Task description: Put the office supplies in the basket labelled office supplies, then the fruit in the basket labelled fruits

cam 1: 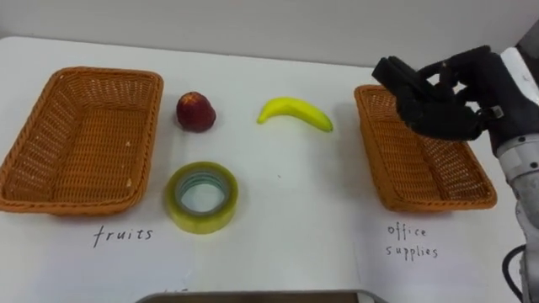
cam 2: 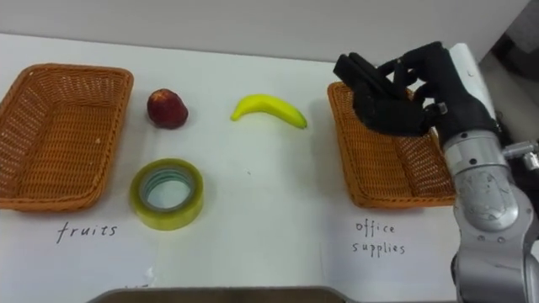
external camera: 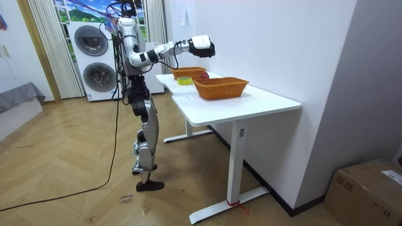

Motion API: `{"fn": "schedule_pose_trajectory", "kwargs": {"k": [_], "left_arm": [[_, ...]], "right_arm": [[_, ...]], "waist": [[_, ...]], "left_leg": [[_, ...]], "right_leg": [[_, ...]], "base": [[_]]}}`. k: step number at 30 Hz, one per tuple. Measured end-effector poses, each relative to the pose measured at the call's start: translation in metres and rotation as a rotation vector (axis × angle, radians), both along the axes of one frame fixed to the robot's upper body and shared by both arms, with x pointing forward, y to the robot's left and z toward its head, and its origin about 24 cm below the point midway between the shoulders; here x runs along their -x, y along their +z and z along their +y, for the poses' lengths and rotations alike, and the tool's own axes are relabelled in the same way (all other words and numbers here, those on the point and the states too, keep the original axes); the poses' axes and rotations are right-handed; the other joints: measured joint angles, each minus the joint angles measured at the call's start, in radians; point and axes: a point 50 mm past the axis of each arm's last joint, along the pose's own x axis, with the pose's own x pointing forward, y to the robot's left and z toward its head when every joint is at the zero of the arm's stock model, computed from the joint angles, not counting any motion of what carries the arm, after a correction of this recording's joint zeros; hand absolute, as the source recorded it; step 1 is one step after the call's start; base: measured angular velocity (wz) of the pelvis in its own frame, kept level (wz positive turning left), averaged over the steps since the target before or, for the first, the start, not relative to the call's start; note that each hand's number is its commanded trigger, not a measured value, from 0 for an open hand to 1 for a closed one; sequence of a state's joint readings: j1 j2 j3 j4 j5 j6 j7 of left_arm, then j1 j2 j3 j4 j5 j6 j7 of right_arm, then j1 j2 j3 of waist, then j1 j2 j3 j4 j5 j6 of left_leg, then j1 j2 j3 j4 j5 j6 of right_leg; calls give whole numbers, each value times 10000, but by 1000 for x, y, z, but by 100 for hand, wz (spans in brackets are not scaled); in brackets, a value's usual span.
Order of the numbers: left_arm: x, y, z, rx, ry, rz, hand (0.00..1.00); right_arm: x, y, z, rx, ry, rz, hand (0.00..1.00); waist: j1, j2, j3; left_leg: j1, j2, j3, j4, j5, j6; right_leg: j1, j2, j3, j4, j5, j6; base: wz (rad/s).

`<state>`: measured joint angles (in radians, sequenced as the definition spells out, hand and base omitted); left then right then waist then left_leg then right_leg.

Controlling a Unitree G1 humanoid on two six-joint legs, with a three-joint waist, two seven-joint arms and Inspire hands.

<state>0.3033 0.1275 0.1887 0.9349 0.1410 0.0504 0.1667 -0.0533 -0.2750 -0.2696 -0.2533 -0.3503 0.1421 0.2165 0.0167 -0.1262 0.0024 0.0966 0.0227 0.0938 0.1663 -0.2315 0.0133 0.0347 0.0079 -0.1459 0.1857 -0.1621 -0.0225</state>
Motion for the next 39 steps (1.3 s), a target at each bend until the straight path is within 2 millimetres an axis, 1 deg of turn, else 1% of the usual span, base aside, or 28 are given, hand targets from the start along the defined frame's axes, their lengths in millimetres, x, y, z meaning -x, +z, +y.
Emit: {"fn": "schedule_pose_trajectory", "kwargs": {"k": [3, 7, 16, 18, 23, 28, 30, 32, 34, 36, 39], "left_arm": [[3, 0, 1, -103, -28, 95, 0], [3, 0, 0, -203, -143, 129, 0], [6, 0, 0, -262, -91, 270, 0], [10, 0, 1, -265, -67, 377, 0], [18, -2, 0, -212, 2, 723, 0], [26, -4, 0, -139, 65, 1102, 0], [27, -4, 0, -136, 70, 1148, 0], [27, -4, 1, -149, 73, 1200, 0], [28, -4, 1, -137, 82, 1274, 0], [28, -4, 0, -118, 31, 1316, 0], [27, -4, -1, -103, -82, 1323, 0]], "right_arm": [[1, 2, -3, 102, -174, -96, 100], [3, 0, -11, 52, -581, -132, 100], [12, -23, -18, -4, -917, 864, 100], [12, -32, -22, -85, -1060, 1248, 100], [13, -43, -26, -142, -1246, 1722, 100], [14, -53, -29, -218, -1393, 2110, 100], [14, -55, -30, -230, -1433, 2182, 100], [13, -56, -30, -220, -1458, 2244, 100], [13, -60, -31, -229, -1520, 2399, 100], [14, -67, -33, -273, -1617, 2681, 100], [14, -72, -31, -97, -1639, 2875, 100]], "waist": [[-131, 1, 5], [-140, 1, 5], [-113, -39, -49], [-122, -33, -54], [-104, -15, -56], [-83, -5, -34], [-56, 3, 13], [-37, -1, 37], [-5, -14, 46], [102, -36, 65], [133, -14, 79]], "left_leg": [[1, 3, -1, 1, 0, 0], [1, 5, 1, 1, 0, 0], [20, 8, 6, 35, 0, 0], [21, 6, 2, 32, 0, 0], [8, 3, -3, 19, 0, -1], [7, 3, -1, 11, -1, -1], [4, 1, -1, 8, -1, -1], [2, 4, -1, 5, -1, -1], [1, 6, 14, 4, 0, -1], [2, 8, 55, 3, 0, -1], [2, 6, 66, 5, 0, -1]], "right_leg": [[-7, 5, 32, -4, 0, 0], [-16, -9, 44, -3, 0, 0], [12, -28, 39, 16, 2, -3], [20, -41, -36, 26, 12, -10], [42, -15, -71, 34, 19, -15], [39, -7, -73, 30, 19, -14], [27, -11, -70, 26, 19, -14], [22, -12, -70, 19, 19, -14], [23, -18, -63, 20, 18, -14], [21, -21, -48, 19, 19, -14], [24, -26, -47, 22, 19, -14]], "base": [[0], [0], [0], [0], [0], [0], [0], [0], [0], [0], [0]]}}
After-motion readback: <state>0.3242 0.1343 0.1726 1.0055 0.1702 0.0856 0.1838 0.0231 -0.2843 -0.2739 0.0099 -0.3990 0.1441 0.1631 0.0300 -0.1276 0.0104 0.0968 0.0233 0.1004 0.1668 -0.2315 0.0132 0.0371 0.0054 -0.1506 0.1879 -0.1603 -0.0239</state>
